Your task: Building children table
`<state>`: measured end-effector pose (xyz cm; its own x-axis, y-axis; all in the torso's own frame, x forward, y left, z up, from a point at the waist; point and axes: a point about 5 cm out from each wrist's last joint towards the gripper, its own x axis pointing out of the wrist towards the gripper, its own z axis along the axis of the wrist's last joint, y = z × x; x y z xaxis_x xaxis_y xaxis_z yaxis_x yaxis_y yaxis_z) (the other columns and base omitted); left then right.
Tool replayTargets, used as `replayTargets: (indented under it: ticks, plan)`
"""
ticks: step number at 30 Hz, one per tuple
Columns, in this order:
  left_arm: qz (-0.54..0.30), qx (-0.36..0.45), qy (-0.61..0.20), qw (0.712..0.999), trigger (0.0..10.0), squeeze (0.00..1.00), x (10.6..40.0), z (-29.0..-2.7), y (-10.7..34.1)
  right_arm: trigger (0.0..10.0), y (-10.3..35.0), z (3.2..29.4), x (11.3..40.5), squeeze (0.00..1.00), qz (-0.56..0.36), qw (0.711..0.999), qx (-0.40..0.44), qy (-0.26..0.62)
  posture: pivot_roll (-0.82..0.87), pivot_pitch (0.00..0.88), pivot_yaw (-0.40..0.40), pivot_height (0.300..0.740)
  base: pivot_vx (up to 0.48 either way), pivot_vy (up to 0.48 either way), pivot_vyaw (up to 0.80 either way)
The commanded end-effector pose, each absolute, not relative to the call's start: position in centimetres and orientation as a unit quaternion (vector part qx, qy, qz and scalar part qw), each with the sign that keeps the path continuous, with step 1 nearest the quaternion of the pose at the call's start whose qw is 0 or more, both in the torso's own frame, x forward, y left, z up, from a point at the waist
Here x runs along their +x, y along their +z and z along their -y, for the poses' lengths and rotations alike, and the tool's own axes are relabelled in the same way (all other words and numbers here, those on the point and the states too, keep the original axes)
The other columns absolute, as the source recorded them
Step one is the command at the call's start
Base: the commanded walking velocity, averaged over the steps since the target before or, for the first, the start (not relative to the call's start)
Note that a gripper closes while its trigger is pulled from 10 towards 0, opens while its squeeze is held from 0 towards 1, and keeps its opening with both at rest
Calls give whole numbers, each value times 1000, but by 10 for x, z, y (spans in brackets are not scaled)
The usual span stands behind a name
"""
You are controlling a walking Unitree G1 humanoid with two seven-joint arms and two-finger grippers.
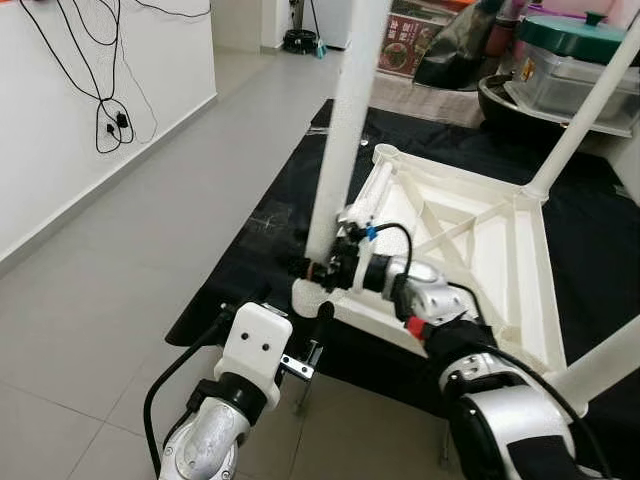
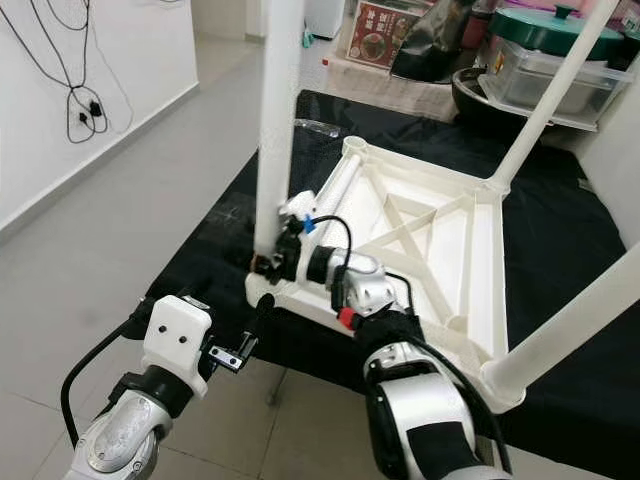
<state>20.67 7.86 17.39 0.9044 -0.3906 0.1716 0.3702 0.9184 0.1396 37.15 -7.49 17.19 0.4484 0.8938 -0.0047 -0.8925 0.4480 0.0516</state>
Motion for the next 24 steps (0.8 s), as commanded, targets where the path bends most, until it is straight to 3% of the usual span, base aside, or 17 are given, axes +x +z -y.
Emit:
replayTargets:
  ticks: [1,2,3,5,8,10,12,14,15,16,17,18,19,21,24]
  plan:
    - [92,53,-196,975,10000,0,205,-79,171,0,170,72,373,0,-19,861,11,508,112,67,-127,740,0,0,0]
    - [92,53,-196,975,10000,0,205,-79,170,0,173,76,380,0,-10,893,16,451,108,62,-126,740,0,0,0]
    - [92,53,-196,975,10000,0,205,-79,170,0,173,76,380,0,-10,893,16,451,108,62,-126,740,0,0,0]
    - [91,53,-197,975,10000,0,205,-78,169,0,178,87,389,0,-4,931,33,363,108,57,-124,740,0,0,0]
    - [90,52,-198,975,10000,0,204,-77,169,0,178,92,392,0,-4,946,40,322,108,57,-124,740,0,0,0]
    - [90,52,-199,975,10000,0,204,-77,169,0,176,108,397,0,-2,973,47,227,107,56,-121,740,0,0,0]
    - [90,52,-199,975,10000,0,204,-77,169,0,176,108,397,0,-2,973,47,227,107,56,-121,740,0,0,0]
    - [90,51,-199,974,10000,0,204,-77,169,0,172,125,399,0,-2,991,65,114,101,54,-121,740,0,0,0]
    - [90,51,-199,974,10000,0,204,-77,169,0,172,125,399,0,-2,991,65,114,101,54,-121,740,0,0,0]
    - [90,51,-200,974,10000,0,205,-76,169,0,168,137,397,0,-2,997,67,28,105,52,-122,740,0,0,0]
    - [90,51,-200,974,10000,0,205,-76,169,0,168,137,397,0,-2,997,67,28,105,52,-122,740,0,0,0]
    - [91,51,-200,974,10000,0,205,-76,169,0,165,148,394,0,-2,996,70,-62,108,49,-122,740,0,0,0]
    - [91,51,-200,974,10000,0,205,-76,169,0,165,148,394,0,-2,996,70,-62,108,49,-122,740,0,0,0]
    - [92,52,-199,974,10000,0,205,-77,170,0,161,157,388,0,-11,983,80,-162,108,47,-124,740,0,0,0]
    - [93,53,-197,975,10000,0,205,-77,169,0,161,150,386,0,-21,979,85,-182,109,47,-122,740,0,0,0]
